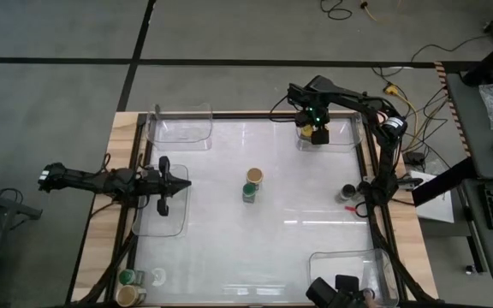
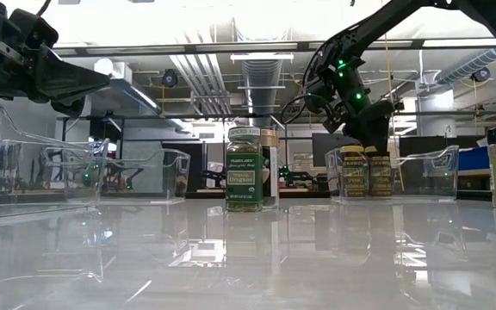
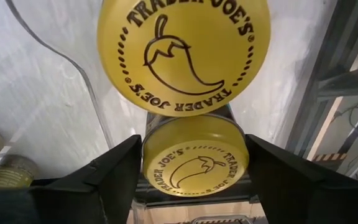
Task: Sort spices by type
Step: Put the yellow seasoning bottle into the top right transparent bin
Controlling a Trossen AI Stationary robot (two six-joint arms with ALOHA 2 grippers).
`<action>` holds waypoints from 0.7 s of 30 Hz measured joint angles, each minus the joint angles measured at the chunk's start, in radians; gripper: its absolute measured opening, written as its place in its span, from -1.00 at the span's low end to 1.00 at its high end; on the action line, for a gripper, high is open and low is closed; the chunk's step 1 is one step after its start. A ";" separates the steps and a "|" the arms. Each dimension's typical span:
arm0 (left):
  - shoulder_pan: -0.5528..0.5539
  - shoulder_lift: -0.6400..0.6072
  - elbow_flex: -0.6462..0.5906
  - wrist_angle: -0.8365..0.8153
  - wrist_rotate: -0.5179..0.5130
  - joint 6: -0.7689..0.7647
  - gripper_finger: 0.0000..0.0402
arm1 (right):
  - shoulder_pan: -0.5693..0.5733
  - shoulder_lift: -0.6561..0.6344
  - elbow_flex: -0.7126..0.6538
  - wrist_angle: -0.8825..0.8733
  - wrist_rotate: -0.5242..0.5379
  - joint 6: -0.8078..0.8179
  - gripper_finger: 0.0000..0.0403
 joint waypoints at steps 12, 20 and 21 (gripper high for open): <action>0.000 0.000 0.000 0.000 0.000 0.000 -0.99 | 0.011 -0.002 0.000 -0.007 0.000 -0.006 0.53; 0.000 0.000 0.000 0.000 0.000 0.000 -0.99 | 0.018 -0.009 0.000 -0.054 0.001 -0.001 0.65; 0.000 0.000 0.000 0.000 0.000 0.000 -0.99 | 0.018 -0.009 0.000 -0.060 0.001 0.001 0.65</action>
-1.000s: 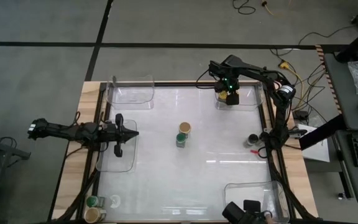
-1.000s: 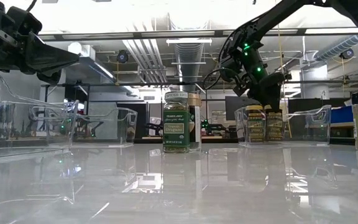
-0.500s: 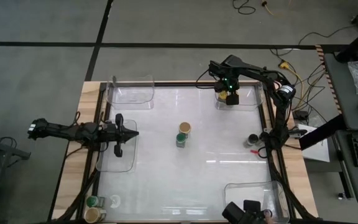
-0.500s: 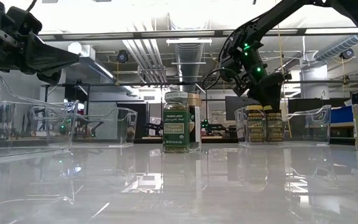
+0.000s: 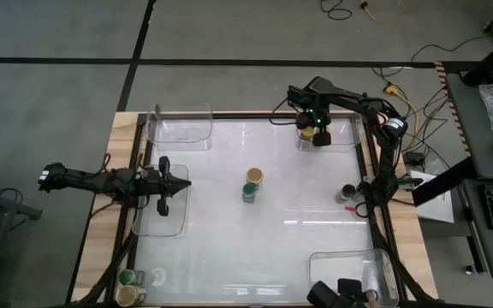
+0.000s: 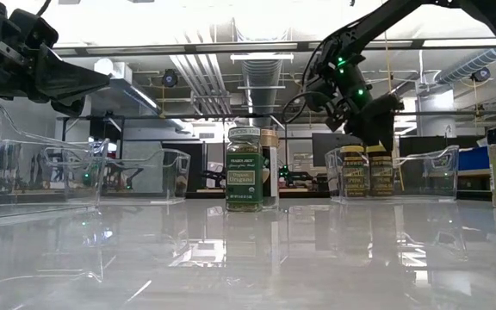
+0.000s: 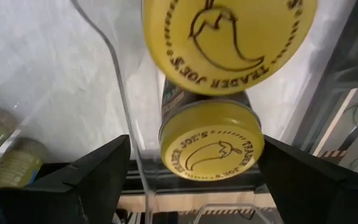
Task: Sort spices by type
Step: Put the yellow seasoning bottle into the top right transparent bin
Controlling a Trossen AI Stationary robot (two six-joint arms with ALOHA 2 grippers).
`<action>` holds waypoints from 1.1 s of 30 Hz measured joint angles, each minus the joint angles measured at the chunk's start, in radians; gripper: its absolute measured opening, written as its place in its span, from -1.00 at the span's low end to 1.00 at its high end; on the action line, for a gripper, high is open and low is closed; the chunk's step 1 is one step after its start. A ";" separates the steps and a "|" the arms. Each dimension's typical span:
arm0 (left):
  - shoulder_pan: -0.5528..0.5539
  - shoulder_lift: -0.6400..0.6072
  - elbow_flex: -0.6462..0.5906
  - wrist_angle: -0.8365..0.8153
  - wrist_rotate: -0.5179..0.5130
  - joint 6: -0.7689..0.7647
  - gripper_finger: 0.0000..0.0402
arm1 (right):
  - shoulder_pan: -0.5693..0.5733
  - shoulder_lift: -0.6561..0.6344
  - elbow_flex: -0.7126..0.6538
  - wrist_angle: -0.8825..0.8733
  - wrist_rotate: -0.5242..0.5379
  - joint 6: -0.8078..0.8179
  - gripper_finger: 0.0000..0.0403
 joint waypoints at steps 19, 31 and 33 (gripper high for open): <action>0.000 0.000 0.000 0.000 0.000 0.000 -0.99 | -0.023 0.000 0.000 -0.027 0.160 -0.012 0.57; 0.000 0.000 0.000 0.000 0.000 0.000 -0.99 | -0.085 0.000 0.000 0.054 0.280 -0.078 0.51; 0.000 0.000 0.000 0.000 0.000 0.000 -0.99 | -0.085 0.000 0.000 0.065 0.280 -0.083 0.49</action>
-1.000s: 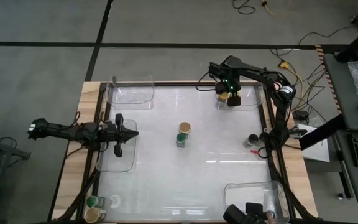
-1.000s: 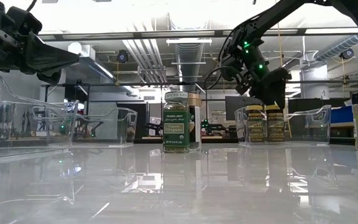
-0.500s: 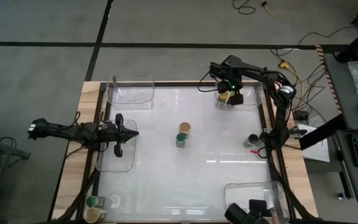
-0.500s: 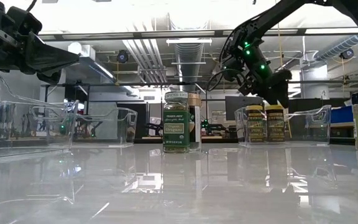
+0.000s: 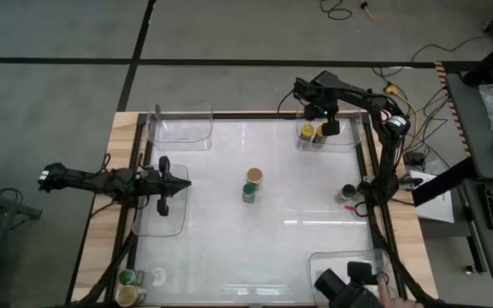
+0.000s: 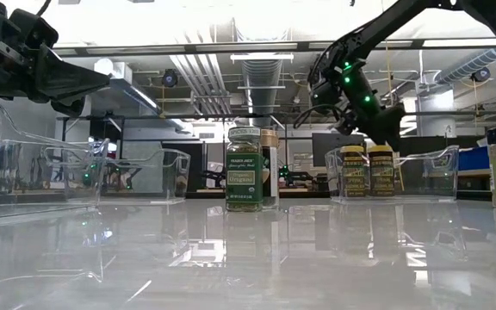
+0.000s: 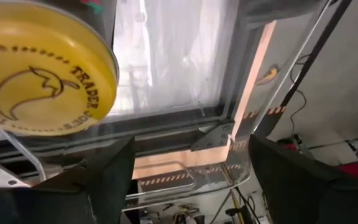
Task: Sort spices by type
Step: Put the yellow seasoning bottle into the top right transparent bin
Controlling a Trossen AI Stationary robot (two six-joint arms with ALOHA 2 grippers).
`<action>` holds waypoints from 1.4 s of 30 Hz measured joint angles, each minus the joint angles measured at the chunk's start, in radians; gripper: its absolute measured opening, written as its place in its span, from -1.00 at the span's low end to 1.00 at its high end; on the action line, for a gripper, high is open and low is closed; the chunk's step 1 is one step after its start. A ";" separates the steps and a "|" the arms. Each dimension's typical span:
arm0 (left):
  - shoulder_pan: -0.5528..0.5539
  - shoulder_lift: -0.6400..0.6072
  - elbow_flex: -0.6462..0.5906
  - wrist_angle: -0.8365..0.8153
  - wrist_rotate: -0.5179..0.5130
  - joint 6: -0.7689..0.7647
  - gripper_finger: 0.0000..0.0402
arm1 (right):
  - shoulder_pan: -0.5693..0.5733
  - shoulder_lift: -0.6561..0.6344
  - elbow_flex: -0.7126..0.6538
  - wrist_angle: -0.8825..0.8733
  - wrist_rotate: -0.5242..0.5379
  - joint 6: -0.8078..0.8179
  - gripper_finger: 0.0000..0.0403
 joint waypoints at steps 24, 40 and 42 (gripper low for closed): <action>0.000 0.000 0.000 0.000 0.000 0.000 -0.99 | 0.004 0.000 0.000 0.030 -0.073 -0.002 0.47; 0.000 0.000 0.000 0.000 0.000 0.000 -0.99 | 0.011 0.000 0.000 0.046 -0.085 -0.006 0.53; 0.000 0.000 0.000 0.000 0.000 0.000 -0.99 | 0.011 0.000 0.000 0.046 -0.086 -0.006 0.51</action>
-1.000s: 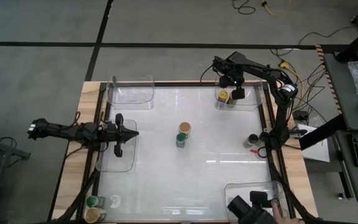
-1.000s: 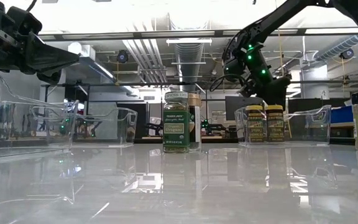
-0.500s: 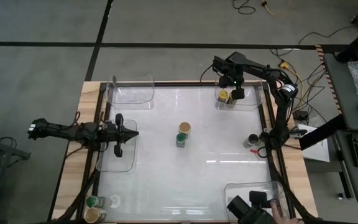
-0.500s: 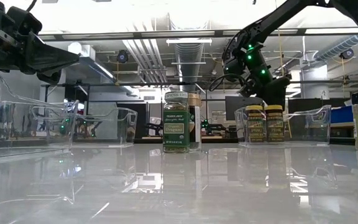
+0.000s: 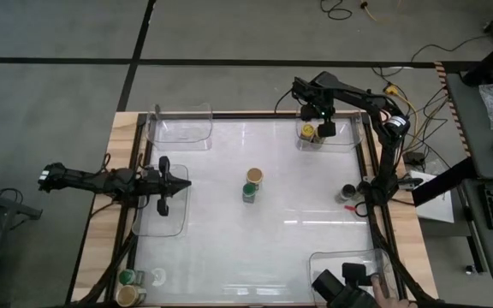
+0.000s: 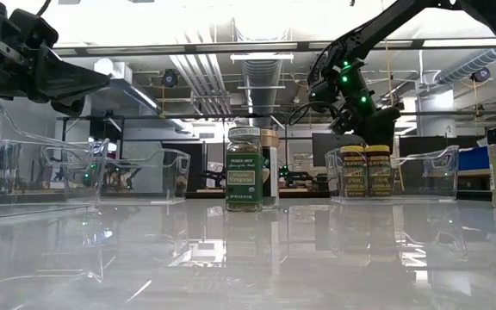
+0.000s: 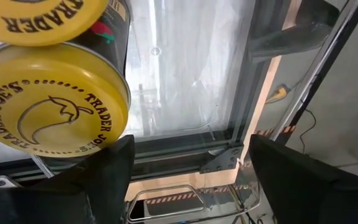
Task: Sort spices by type
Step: Put the yellow seasoning bottle into the top right transparent bin, then put the left black seasoning bottle into the bottom right transparent bin
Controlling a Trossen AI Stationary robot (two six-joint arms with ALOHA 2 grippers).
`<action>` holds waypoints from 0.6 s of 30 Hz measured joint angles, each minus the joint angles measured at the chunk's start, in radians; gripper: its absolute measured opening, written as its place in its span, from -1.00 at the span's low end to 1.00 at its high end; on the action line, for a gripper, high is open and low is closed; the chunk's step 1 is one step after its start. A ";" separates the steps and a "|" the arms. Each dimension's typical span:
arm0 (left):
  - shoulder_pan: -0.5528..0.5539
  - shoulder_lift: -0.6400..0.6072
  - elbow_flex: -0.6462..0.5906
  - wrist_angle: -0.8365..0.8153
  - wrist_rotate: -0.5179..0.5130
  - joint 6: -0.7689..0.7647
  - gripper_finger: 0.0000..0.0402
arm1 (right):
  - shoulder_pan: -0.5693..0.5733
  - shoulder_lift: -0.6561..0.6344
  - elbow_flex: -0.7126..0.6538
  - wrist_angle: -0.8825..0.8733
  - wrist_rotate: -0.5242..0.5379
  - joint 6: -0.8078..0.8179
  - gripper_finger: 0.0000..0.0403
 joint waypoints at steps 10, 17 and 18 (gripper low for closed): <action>0.000 0.000 0.000 0.000 0.000 0.000 -0.99 | 0.000 -0.008 0.000 0.000 0.029 0.000 0.51; 0.000 0.000 0.000 0.000 0.000 0.000 -0.99 | 0.000 -0.070 0.000 -0.007 0.067 0.003 0.65; 0.000 0.000 0.000 0.000 0.000 0.000 -0.99 | 0.001 -0.082 0.000 -0.007 0.067 0.005 0.66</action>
